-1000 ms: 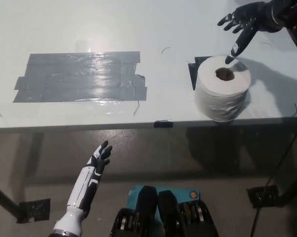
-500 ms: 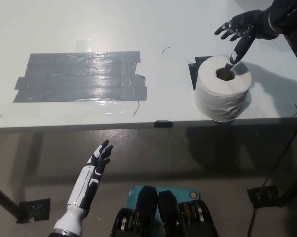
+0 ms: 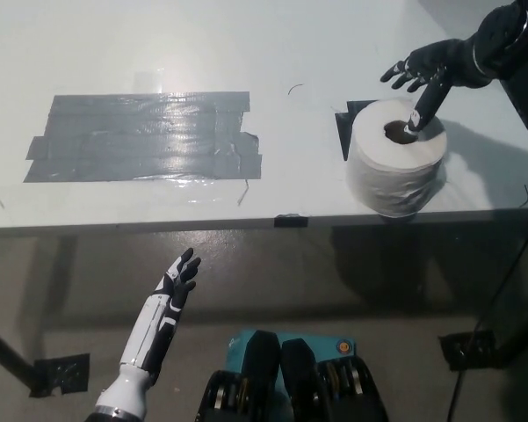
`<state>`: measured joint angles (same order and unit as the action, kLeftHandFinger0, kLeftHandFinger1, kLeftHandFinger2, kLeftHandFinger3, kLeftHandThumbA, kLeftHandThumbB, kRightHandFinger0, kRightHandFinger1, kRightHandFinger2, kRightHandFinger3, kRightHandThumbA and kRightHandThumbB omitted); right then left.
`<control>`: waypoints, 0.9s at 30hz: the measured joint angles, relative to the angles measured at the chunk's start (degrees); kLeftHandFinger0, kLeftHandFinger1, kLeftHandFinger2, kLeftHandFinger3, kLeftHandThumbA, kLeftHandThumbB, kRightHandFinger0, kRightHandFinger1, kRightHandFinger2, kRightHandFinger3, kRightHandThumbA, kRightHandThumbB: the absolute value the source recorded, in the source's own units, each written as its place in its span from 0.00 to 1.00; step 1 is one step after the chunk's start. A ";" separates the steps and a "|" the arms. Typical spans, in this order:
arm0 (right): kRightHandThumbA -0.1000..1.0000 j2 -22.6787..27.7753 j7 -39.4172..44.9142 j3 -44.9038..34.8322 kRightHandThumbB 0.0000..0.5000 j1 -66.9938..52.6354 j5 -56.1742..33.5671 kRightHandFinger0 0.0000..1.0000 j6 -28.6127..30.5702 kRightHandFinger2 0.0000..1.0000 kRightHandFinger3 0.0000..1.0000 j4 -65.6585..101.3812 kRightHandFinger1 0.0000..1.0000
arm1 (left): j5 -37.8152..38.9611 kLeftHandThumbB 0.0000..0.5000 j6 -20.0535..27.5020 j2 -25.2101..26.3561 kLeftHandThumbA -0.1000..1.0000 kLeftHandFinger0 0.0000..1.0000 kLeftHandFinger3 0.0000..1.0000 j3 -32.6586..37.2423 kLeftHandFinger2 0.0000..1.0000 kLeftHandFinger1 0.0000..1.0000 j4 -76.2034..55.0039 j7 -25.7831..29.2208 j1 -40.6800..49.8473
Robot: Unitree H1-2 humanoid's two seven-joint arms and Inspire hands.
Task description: A toilet paper roll is kept on the black spot on the desk infront of the robot and the robot inserts its right thumb into the hole in the centre to grab the roll. Then it passes the roll to a person.
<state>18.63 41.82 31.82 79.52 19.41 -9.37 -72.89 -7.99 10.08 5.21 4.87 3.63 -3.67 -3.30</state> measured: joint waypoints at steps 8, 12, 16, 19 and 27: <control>1.00 -0.75 -1.89 -0.18 0.59 -0.91 1.02 1.00 -0.89 1.00 1.00 -0.30 1.00 | -0.11 0.22 0.00 0.04 1.00 1.00 1.00 0.02 1.00 1.00 0.00 0.00 -0.01; 1.00 -1.07 -2.47 -0.21 0.56 -1.04 1.85 1.00 -0.89 1.00 1.00 -0.64 1.00 | -0.17 0.23 0.01 0.04 1.00 1.00 1.00 0.04 1.00 1.00 0.00 0.00 -0.01; 1.00 -1.56 -3.43 -0.88 0.51 -1.51 1.95 1.00 -0.93 1.00 1.00 -1.20 1.00 | -0.19 0.23 0.00 0.04 1.00 1.00 1.00 0.06 1.00 1.00 0.00 -0.01 -0.09; 1.00 -1.78 -4.28 -1.18 0.51 -1.51 2.10 1.00 -0.90 1.00 1.00 -1.54 1.00 | -0.23 0.22 0.00 0.04 1.00 1.00 1.00 0.11 1.00 1.00 -0.01 0.00 -0.35; 1.00 -2.74 -5.52 -2.26 0.41 -1.52 2.31 1.00 -0.66 1.00 1.00 -1.88 1.00 | -0.54 0.24 -0.01 0.07 1.00 1.00 1.00 0.21 1.00 1.00 -0.11 0.00 -0.66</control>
<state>15.89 36.30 29.57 78.00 21.72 -10.03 -74.76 -8.54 10.07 5.27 5.08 3.51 -3.67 -3.96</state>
